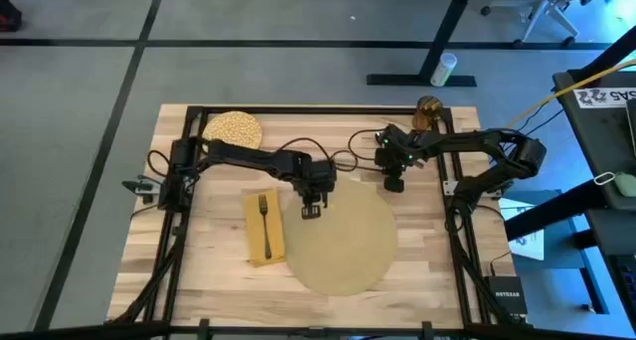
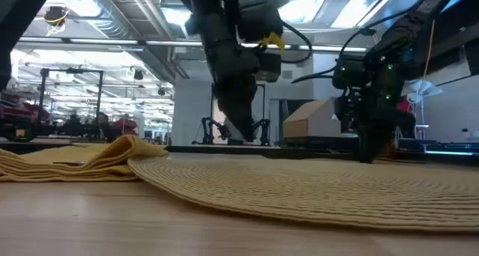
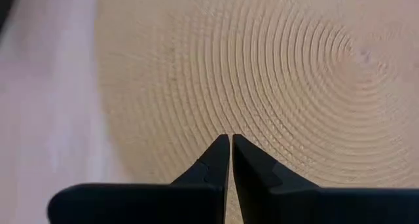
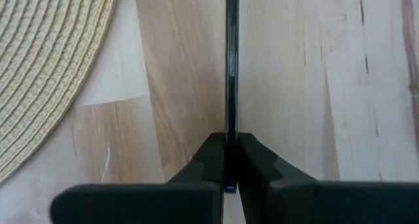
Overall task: Set table place
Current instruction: Put the black table knife on the right of the yellow placemat
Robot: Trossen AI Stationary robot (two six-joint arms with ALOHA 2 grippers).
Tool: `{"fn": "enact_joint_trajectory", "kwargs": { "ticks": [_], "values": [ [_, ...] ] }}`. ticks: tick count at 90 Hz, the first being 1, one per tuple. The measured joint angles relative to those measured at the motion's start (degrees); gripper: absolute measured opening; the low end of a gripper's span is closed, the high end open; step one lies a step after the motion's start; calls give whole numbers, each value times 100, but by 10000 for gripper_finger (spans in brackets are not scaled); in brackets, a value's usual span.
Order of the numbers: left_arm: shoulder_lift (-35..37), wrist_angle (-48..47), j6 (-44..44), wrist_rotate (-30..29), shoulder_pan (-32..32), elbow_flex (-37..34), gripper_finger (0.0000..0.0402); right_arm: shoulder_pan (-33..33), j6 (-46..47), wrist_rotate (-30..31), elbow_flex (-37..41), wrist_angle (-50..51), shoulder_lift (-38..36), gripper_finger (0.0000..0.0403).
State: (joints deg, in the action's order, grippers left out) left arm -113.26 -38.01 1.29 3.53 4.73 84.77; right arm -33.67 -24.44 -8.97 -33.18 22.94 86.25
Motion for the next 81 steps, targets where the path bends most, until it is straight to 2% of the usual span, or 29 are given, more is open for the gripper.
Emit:
{"fn": "enact_joint_trajectory", "kwargs": {
  "ticks": [15, 40, 60, 81],
  "values": [
    [523, 32, 5, 11, -22, 0, 1, -2, 13, -55, 58, 17, -443, 0],
    [1019, 422, 89, 28, -112, 4, 1, 197, 449, -316, 63, 944, -1221, 0],
    [1051, 642, 133, -78, -111, 2, 1, 1072, 1346, -579, 50, 1536, -1865, 0],
    [1052, 866, 143, -105, -116, -10, 1, 2506, 3320, -809, 487, 1532, -2719, 0]
  ]
}}
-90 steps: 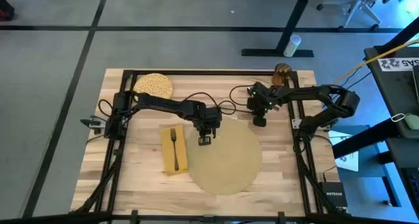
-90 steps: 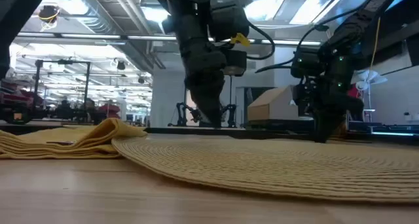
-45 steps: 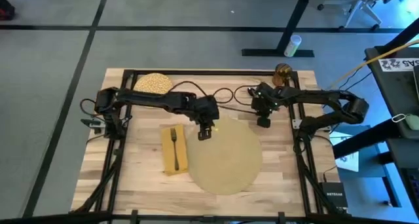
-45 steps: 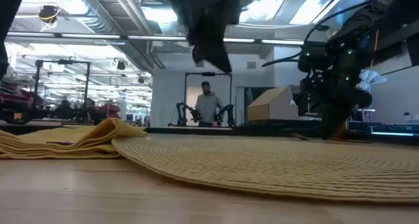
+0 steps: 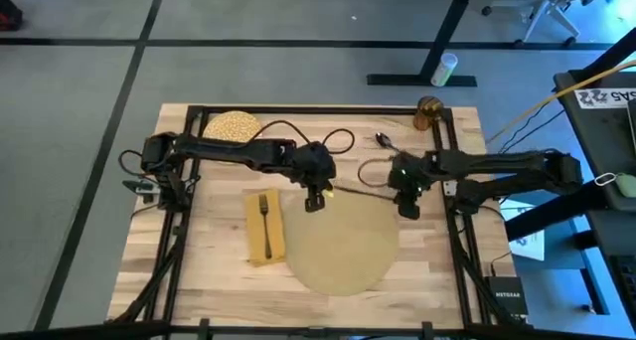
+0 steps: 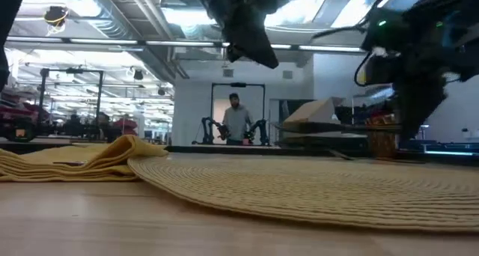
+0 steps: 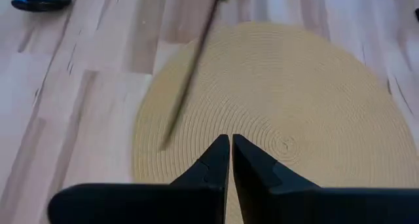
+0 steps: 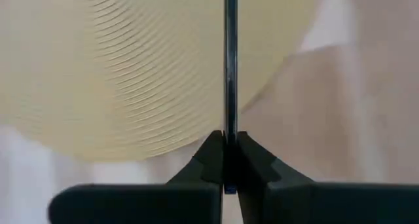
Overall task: Set table place
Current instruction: Put the black table knife on the right of the yellow placemat
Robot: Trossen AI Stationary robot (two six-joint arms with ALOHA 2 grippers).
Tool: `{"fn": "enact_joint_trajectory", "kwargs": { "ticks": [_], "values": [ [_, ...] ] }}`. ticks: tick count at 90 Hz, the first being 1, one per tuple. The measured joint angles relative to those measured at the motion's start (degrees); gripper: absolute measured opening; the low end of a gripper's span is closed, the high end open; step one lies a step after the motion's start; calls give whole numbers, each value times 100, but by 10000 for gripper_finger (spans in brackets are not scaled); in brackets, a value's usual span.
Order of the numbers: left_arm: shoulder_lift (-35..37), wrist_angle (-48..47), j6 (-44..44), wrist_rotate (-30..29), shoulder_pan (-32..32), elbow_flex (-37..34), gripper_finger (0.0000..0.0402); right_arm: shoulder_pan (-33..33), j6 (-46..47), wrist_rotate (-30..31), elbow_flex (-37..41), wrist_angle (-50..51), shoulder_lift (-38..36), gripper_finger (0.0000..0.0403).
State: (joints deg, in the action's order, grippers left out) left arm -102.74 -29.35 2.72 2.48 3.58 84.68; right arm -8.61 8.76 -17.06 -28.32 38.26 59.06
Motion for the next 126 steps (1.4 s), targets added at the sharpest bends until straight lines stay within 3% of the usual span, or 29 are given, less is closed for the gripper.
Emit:
{"fn": "enact_joint_trajectory", "kwargs": {
  "ticks": [16, 28, 51, 74, 105, 126],
  "values": [
    [0, 658, 150, -7, -33, -383, 1, 1219, 2026, 134, 687, -948, -768, 0],
    [2, 1139, 309, -11, -83, -722, 1, 2050, 3546, 687, 1166, -2136, -1157, 0],
    [8, 1897, 389, -9, -202, -1031, 1, 3647, 6068, 2695, 1897, -4336, -1033, 0],
    [9, 2251, 288, -16, -210, -1065, 1, 5338, 8243, 4711, 1951, -5144, -115, 0],
    [9, 2489, 288, -19, -268, -1120, 1, 5587, 8388, 5085, 910, -6733, 2473, 0],
    [9, 2494, 265, -15, -457, -1120, 1, 5591, 8425, 6290, 212, -6946, 3420, 0]
  ]
}}
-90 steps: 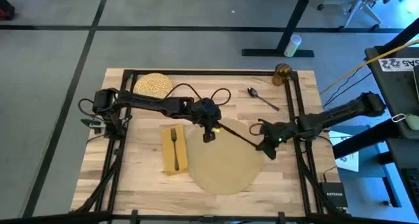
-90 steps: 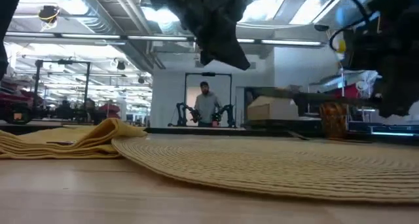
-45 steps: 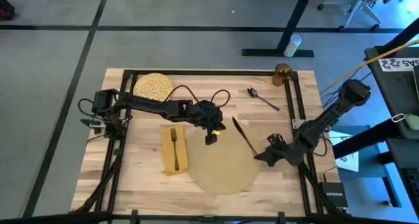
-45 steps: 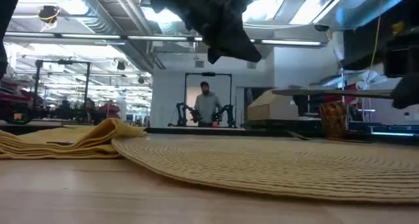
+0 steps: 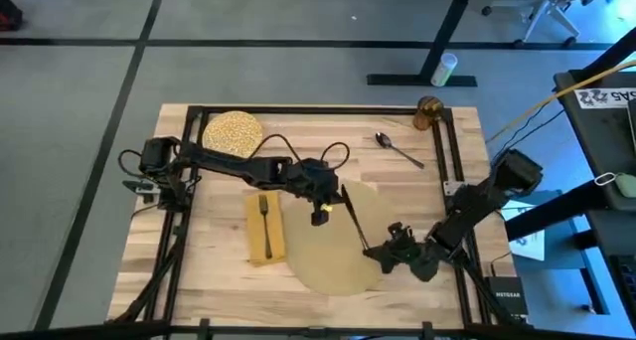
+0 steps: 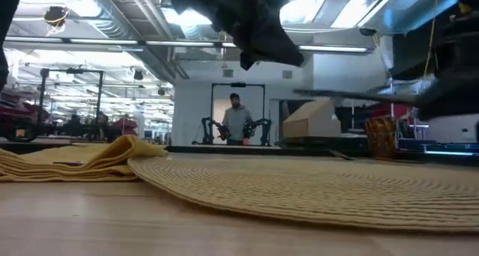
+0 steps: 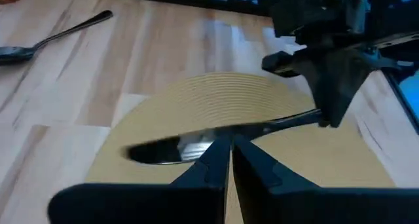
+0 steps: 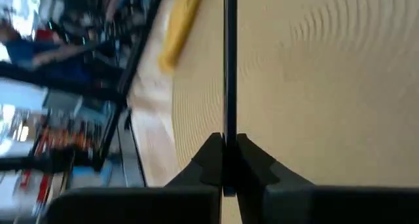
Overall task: Set table place
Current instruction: Put the black table knife on the right of the yellow placemat
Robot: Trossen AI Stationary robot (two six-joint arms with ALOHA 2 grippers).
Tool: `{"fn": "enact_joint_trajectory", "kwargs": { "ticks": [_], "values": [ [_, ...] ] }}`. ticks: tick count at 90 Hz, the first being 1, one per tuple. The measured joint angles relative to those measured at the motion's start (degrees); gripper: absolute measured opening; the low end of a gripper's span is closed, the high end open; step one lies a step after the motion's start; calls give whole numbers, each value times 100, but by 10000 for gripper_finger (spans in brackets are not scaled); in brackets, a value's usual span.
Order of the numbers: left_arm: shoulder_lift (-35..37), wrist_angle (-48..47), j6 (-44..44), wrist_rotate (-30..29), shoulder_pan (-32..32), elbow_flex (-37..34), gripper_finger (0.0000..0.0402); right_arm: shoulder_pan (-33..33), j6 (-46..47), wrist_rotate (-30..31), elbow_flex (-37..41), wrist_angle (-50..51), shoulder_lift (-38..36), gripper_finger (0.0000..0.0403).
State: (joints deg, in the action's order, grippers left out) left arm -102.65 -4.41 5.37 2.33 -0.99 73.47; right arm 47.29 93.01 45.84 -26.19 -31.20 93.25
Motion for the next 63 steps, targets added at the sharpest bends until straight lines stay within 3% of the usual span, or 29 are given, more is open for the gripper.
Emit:
{"fn": "enact_joint_trajectory", "kwargs": {
  "ticks": [12, 63],
  "values": [
    [0, 20, 11, 0, -120, 0, 1, 130, 89, 599, -273, 363, 203, 0],
    [0, 92, 21, 0, -735, -2, 1, 391, 118, 644, -1425, 2402, 334, 0]
  ]
}}
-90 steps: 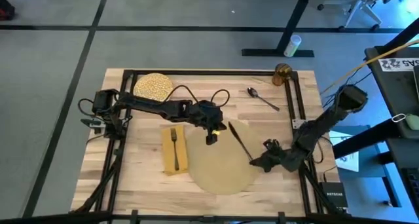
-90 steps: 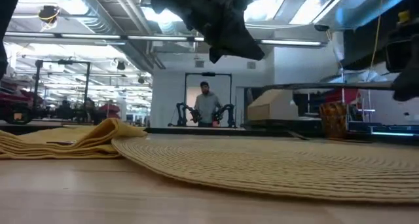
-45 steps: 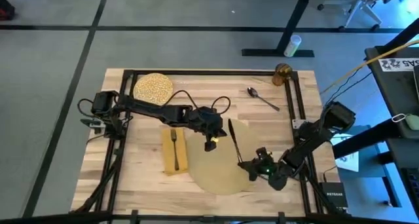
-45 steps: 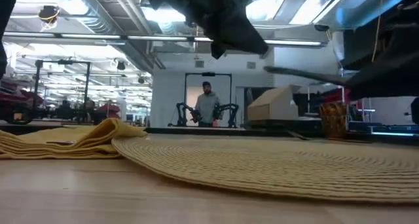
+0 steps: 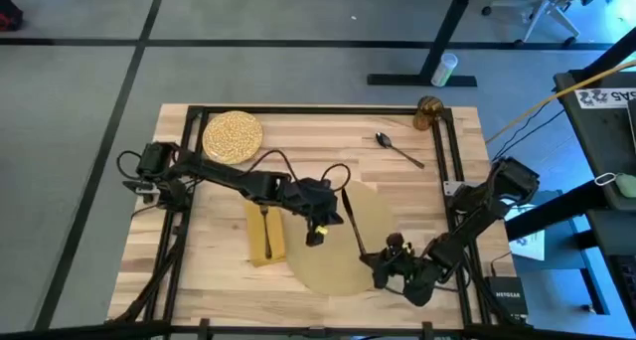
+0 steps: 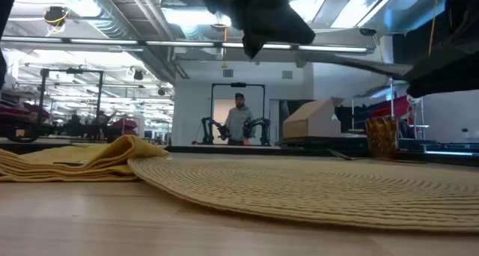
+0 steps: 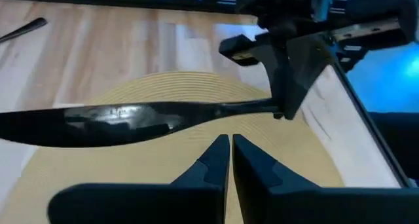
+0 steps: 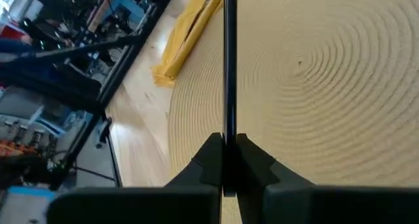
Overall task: Set table place
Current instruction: Put the black table knife on the right of the yellow placemat
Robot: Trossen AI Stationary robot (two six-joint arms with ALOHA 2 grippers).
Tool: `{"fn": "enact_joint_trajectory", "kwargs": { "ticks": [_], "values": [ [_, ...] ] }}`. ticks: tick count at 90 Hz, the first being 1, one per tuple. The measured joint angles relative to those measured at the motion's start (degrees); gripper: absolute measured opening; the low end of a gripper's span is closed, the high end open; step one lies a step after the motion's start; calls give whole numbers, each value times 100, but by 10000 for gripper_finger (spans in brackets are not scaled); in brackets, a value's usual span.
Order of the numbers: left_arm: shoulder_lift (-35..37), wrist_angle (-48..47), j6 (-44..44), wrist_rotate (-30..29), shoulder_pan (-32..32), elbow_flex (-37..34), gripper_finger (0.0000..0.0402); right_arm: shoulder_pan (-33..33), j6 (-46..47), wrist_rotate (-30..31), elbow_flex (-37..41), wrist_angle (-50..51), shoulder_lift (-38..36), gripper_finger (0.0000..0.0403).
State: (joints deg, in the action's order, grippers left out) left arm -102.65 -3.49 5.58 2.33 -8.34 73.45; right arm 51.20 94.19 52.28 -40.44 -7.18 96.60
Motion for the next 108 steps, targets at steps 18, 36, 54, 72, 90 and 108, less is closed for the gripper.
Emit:
{"fn": "enact_joint_trajectory", "kwargs": {
  "ticks": [18, 36, 54, 72, 90, 108],
  "values": [
    [0, 9, 0, -2, -190, 0, 1, -22, -11, -522, -197, 791, 0, 0],
    [0, 14, 12, 0, -383, 0, 1, -108, -19, -895, -199, 1180, -2, 0],
    [0, 11, 46, -2, -570, 0, 1, -301, -21, -986, -199, 1396, -2, 0],
    [0, -7, 68, 0, -764, 0, 1, -411, -10, -986, -199, 1355, -2, 42],
    [0, -14, 58, 0, -819, 0, 1, -411, -7, -984, -199, 1299, -4, 90],
    [0, -252, -97, -2, -815, 0, 1, -412, -548, -867, -199, 1303, -7, 101]
  ]
}}
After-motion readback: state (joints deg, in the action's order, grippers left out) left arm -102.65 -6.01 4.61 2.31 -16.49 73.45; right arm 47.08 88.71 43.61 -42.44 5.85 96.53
